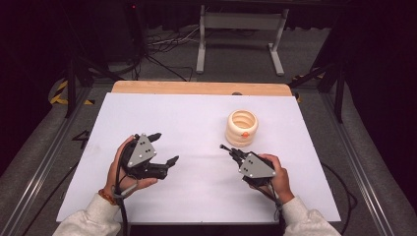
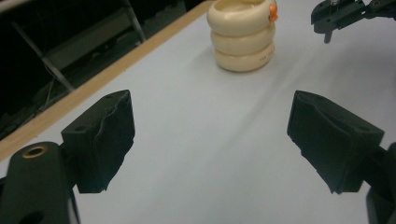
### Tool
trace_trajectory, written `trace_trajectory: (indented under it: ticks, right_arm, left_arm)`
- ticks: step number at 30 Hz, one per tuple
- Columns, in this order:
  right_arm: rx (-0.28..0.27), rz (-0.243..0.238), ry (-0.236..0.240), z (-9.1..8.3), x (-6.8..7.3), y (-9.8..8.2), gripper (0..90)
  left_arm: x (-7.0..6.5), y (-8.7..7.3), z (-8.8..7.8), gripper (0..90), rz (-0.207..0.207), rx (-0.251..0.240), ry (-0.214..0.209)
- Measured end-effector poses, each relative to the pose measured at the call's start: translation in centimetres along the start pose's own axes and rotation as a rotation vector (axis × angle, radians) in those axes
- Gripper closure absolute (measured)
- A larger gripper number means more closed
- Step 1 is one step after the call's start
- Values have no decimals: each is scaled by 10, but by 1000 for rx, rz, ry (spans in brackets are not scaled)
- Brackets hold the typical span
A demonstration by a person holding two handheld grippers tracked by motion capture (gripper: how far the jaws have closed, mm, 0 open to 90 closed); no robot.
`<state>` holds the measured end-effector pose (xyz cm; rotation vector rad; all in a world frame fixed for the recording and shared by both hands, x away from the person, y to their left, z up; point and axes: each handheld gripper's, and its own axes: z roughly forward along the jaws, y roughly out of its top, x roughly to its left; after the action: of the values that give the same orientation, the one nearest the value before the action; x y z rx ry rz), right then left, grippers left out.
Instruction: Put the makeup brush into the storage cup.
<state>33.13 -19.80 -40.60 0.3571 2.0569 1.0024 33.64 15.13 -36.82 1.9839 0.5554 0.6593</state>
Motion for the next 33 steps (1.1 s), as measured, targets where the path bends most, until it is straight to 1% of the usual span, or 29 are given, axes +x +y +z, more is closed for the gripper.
trace_trajectory:
  ticks: [1, 2, 3, 4, 5, 7, 8, 9, 11, 12, 15, 16, 18, 20, 22, 23, 25, 26, 27, 28, 29, 33]
  right_arm:
    - [-25, 54, 8, -3, -7, 0, 844]
    - [-41, 88, 18, -4, -11, 0, 843]
    - [-41, 88, 18, -4, -11, 0, 843]
    - [-55, 111, 19, -6, -15, 0, 844]
    - [-69, 143, 24, -8, -19, 0, 844]
    - [-101, 202, 35, -11, -28, 0, 844]
    - [-119, 238, 39, -13, -33, 0, 844]
    - [-129, 258, 40, -14, -36, -1, 844]
    - [-154, 310, 44, -16, -44, -1, 844]
    - [-166, 325, 42, -18, -48, -1, 844]
    - [-193, 371, 37, -20, -57, -2, 844]
    - [-202, 394, 37, -21, -60, -2, 844]
    - [-212, 404, 28, -22, -65, -2, 844]
    - [-224, 418, 25, -22, -69, -1, 844]
    - [-231, 421, 17, -22, -73, -1, 844]
    - [-237, 430, 17, -22, -74, 0, 844]
    - [-240, 440, 10, -20, -78, 0, 844]
    - [-240, 440, 10, -20, -78, 0, 844]
    - [-248, 453, 7, -18, -81, 1, 844]
    - [-250, 454, 3, -18, -82, 1, 844]
    - [-251, 456, -1, -17, -84, 1, 844]
    - [-259, 478, -10, -14, -89, 1, 844]
  left_arm:
    - [2, -2, -6, 120, 24, -29, 35]
    - [2, -2, -6, 117, 24, -29, 35]
    - [3, -2, -9, 117, 21, -41, 41]
    - [5, -4, -11, 102, -1, -62, 45]
    - [6, -5, -14, 89, 0, -72, 50]
    - [8, -9, -18, 70, 9, -95, 76]
    - [7, -11, -18, 74, 21, -101, 86]
    - [7, -14, -18, 77, 30, -85, 93]
    - [5, -20, -18, 67, 39, -95, 106]
    - [4, -23, -18, 69, 40, -95, 111]
    - [3, -31, -18, 65, 33, -97, 116]
    - [3, -33, -18, 62, 28, -100, 114]
    - [3, -38, -19, 54, 21, -98, 108]
    - [2, -43, -19, 49, 25, -96, 110]
    - [2, -49, -20, 43, 23, -89, 101]
    - [2, -52, -21, 35, 22, -88, 96]
    - [1, -58, -22, 33, 5, -97, 101]
    - [1, -58, -22, 33, 5, -97, 101]
    - [2, -60, -23, 33, 3, -96, 100]
    - [2, -63, -24, 32, 4, -93, 101]
    - [2, -64, -24, 32, -5, -93, 103]
    - [4, -69, -25, 36, -19, -98, 110]
